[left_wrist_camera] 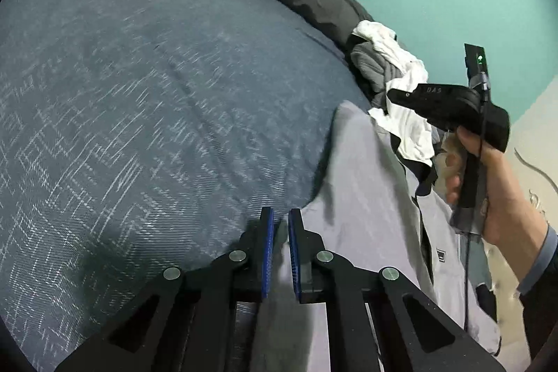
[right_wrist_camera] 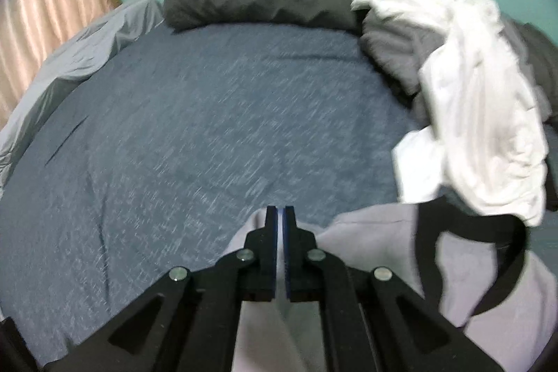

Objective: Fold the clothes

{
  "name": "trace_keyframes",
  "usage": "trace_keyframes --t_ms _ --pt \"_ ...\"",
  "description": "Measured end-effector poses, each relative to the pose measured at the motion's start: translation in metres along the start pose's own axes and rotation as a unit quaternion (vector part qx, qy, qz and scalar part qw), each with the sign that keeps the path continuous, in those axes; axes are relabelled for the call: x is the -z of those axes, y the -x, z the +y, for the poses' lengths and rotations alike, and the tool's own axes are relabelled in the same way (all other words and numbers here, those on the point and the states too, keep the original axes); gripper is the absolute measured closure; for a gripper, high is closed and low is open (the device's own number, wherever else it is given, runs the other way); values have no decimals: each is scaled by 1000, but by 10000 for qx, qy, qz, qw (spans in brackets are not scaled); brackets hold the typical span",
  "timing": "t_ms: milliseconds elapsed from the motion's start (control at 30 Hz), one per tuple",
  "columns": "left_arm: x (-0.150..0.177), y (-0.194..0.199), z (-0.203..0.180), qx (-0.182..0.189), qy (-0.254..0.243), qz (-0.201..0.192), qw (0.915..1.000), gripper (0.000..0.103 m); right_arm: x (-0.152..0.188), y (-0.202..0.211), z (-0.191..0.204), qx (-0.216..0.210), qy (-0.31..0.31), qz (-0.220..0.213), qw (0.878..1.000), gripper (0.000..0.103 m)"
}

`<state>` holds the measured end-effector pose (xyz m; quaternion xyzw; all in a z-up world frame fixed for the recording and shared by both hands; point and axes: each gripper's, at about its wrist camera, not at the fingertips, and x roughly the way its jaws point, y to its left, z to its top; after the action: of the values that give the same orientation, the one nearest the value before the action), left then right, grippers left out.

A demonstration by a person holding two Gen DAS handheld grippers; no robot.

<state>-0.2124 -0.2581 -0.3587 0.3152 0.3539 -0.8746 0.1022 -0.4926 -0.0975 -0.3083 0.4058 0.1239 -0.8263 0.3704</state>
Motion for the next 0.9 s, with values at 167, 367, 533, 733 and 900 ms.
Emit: trace_keyframes --t_ms 167,367,533,733,900 --pt "0 -2 -25 115 -428 -4 9990 94 15 22 2 -431 116 171 9989 100" --pt "11 -13 -29 -81 -843 421 9955 94 69 45 -9 -741 135 603 9953 100" --pt "8 -15 -13 -260 -527 423 9974 94 128 77 -29 -972 93 919 9910 100" --pt "6 -1 -20 -298 -510 201 9981 93 209 128 -54 -983 13 1203 9879 100" --pt "16 13 -29 -288 -619 236 9974 86 260 166 -81 -754 -357 1246 9887 100"
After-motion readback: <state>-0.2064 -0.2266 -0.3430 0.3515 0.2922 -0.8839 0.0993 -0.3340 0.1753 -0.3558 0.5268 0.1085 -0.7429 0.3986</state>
